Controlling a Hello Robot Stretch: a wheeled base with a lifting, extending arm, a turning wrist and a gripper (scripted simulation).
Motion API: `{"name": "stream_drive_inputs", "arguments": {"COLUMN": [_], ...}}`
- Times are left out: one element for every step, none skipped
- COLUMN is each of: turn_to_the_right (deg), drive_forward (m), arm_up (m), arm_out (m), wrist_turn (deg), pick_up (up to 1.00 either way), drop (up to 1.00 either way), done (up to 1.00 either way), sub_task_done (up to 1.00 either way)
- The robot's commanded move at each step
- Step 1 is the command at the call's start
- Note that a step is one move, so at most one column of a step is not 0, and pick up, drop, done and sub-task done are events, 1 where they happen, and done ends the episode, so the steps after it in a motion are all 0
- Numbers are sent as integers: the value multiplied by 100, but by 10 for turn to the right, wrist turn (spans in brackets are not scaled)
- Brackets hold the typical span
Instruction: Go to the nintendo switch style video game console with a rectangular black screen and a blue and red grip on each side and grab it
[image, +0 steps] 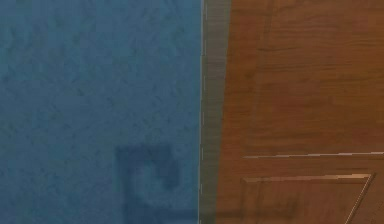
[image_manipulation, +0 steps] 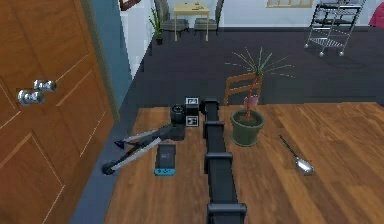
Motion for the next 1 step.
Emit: {"name": "stream_drive_inputs", "arguments": {"turn_to_the_right": [0], "drive_forward": [0], "arm_up": [0], "arm_out": [0], "wrist_turn": [450], "pick_up": [0], "drop": [0], "done": [0], "sub_task_done": [0]}}
